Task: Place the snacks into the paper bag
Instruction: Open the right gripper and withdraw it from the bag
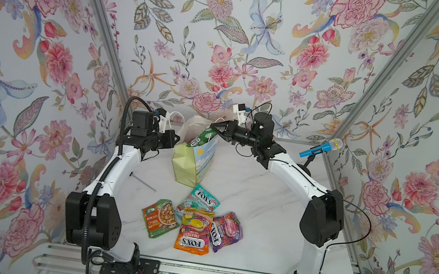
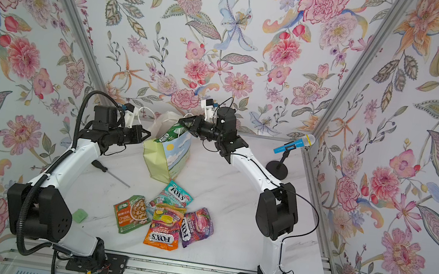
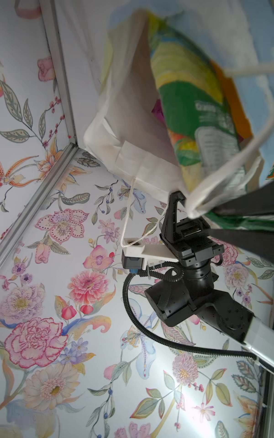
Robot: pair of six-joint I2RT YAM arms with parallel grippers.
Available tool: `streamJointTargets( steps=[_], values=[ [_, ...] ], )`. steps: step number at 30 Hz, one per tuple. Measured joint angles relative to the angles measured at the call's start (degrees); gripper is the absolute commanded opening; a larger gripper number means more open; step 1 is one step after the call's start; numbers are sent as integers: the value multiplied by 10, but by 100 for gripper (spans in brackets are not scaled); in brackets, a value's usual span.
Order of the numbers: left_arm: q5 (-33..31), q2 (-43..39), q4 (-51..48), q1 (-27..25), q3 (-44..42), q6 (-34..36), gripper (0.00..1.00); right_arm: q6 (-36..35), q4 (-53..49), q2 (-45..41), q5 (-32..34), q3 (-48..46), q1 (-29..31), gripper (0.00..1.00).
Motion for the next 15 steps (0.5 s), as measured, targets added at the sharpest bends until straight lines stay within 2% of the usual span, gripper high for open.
streamJointTargets(
  steps=[2, 3, 7, 11, 15],
  values=[
    [0, 0, 0, 0, 0, 0, 0, 0, -5, 0, 1, 9, -4, 50],
    [0, 0, 0, 0, 0, 0, 0, -1, -6, 0, 2, 16, -7, 51],
    [-4, 0, 0, 0, 0, 0, 0, -5, -14, 0, 5, 43, -14, 56],
    [-7, 0, 0, 0, 0, 0, 0, -21, -32, -1, 15, 48, -18, 56],
    [-6, -1, 0, 0, 0, 0, 0, -40, -49, -32, 34, -6, -18, 56]
  ],
)
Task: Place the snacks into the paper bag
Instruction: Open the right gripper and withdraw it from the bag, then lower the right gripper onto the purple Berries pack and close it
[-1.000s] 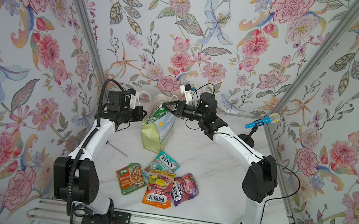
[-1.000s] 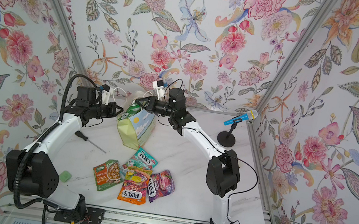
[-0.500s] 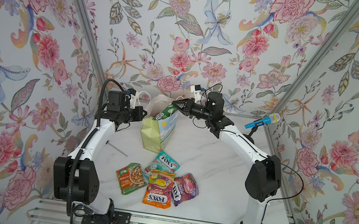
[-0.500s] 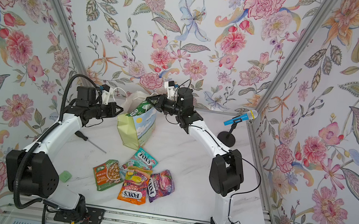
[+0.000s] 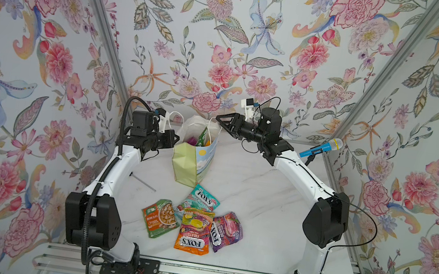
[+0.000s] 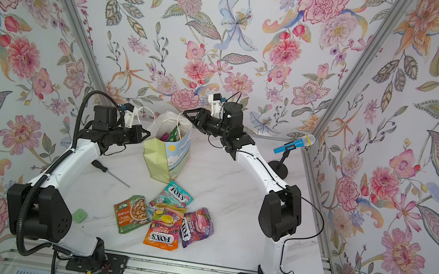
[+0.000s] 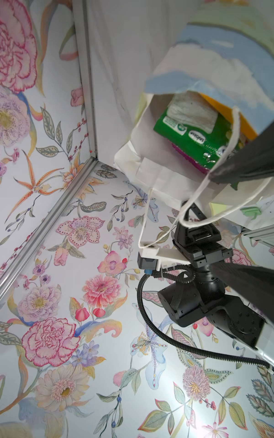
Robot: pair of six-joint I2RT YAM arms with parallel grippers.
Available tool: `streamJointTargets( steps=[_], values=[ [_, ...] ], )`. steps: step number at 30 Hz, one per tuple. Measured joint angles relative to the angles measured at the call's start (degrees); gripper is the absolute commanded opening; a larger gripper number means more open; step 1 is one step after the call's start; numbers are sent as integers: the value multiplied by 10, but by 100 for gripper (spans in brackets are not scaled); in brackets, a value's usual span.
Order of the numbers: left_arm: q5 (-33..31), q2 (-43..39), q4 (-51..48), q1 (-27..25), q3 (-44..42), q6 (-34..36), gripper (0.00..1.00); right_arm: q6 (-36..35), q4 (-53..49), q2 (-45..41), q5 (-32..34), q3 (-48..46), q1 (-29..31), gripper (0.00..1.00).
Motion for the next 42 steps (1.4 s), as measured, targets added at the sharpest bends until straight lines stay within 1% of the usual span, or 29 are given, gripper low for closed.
streamJointTargets(
  steps=[5, 11, 14, 19, 22, 25, 28, 32, 37, 42],
  values=[
    [0, 0, 0, 0, 0, 0, 0, -46, -33, -90, 46, -108, 0, 56],
    [0, -2, 0, 0, 0, 0, 0, -112, -89, -226, 131, -246, 1, 56],
    [-2, -3, 0, 0, 0, 0, 0, -133, -127, -278, 172, -323, 7, 56],
    [-3, -6, 0, 0, -2, 0, 0, -138, -191, -346, 224, -452, 25, 55],
    [-5, -8, 0, 0, -4, 0, 0, -124, -214, -388, 240, -513, 41, 55],
    [-5, -11, 3, 0, -9, -1, 0, -102, -221, -424, 253, -560, 71, 55],
    [-6, -14, 5, 0, -11, -2, 0, -77, -216, -440, 257, -606, 101, 55],
    [-6, -15, 4, 0, -12, -2, 0, -51, -209, -437, 259, -654, 123, 55],
    [-6, -15, 4, 0, -12, -2, 0, -41, -193, -405, 259, -661, 142, 55],
    [-6, -16, 6, 0, -14, -3, 0, -32, -160, -379, 259, -669, 146, 53]
  ],
)
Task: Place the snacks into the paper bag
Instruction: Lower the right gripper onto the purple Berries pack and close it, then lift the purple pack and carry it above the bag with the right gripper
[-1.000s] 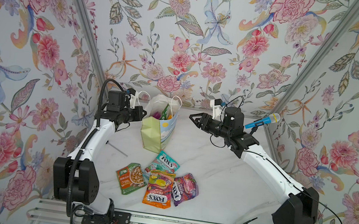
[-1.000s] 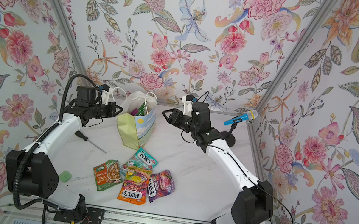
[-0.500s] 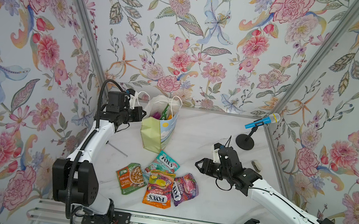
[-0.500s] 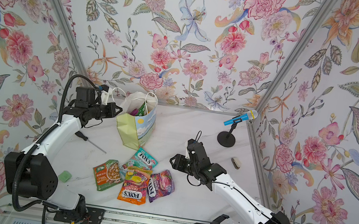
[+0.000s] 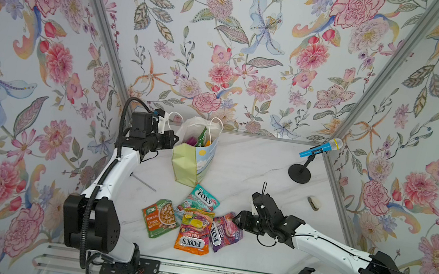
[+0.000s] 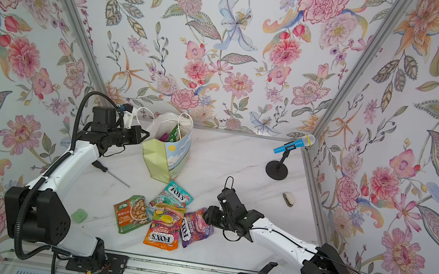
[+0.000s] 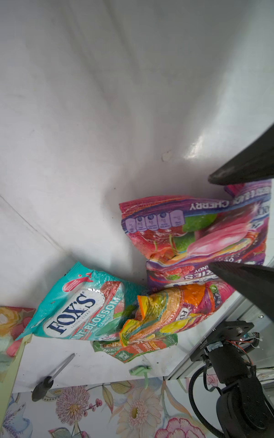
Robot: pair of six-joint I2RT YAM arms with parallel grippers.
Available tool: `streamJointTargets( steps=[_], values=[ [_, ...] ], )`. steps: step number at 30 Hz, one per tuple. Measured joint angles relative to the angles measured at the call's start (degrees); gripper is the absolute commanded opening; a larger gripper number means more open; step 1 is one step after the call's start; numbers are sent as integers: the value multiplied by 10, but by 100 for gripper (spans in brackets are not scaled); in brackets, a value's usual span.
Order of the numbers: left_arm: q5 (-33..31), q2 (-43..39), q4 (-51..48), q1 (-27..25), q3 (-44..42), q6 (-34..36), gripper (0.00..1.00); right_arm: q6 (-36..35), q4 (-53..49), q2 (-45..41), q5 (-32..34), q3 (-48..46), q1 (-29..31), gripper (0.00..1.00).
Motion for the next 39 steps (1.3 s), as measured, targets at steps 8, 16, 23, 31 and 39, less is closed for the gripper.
streamJointTargets(
  steps=[8, 16, 23, 31, 39],
  values=[
    [0, -3, 2, 0, -3, 0, 0, 11, 33, 20, 4, -24, 0, 19],
    [0, -3, 4, 0, -3, -2, 0, 18, 45, 14, 12, -25, -7, 0],
    [0, -3, 7, 0, -6, -2, 0, -3, -13, -63, 53, 34, -33, 0],
    [0, -4, 11, 0, -9, -4, 0, -58, -57, -82, 135, 209, -46, 0],
    [2, -4, 11, 0, -9, -8, 0, -143, -38, 4, 169, 403, -46, 0]
  ],
)
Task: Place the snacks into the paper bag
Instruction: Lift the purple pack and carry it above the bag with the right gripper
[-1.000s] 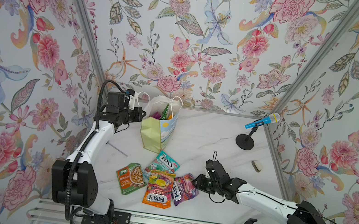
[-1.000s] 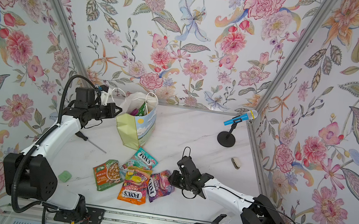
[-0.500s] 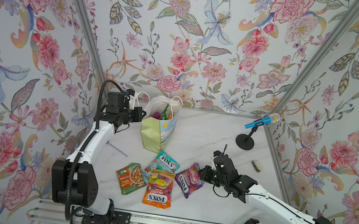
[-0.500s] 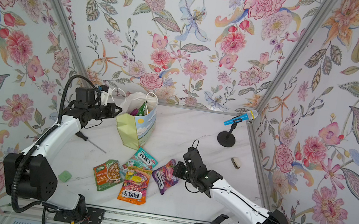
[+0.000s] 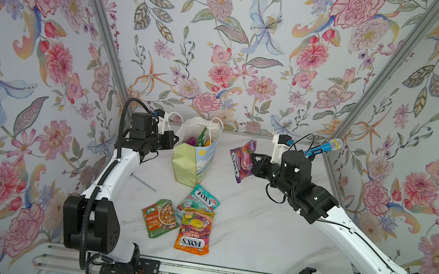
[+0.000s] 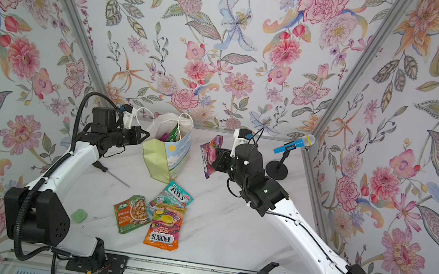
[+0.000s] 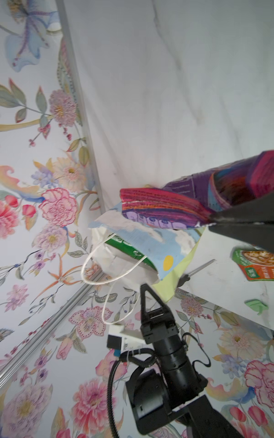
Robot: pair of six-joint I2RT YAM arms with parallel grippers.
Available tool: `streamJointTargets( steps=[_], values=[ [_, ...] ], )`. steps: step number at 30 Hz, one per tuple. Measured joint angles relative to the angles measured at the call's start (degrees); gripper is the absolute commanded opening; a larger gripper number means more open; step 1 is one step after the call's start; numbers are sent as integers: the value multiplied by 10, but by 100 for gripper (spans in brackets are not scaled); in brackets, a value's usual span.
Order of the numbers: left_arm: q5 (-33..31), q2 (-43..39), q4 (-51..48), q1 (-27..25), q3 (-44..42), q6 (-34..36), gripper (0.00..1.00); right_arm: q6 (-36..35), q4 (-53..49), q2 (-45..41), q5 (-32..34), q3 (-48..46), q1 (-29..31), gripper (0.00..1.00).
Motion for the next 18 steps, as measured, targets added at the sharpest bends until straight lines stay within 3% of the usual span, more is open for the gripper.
streamJointTargets(
  steps=[8, 18],
  values=[
    [0, 0, 5, 0, -2, -5, 0, -58, 23, 129, -13, 201, 13, 0],
    [1, 0, 14, 0, -7, -9, 0, -102, 5, 290, -32, 454, 71, 0]
  ],
)
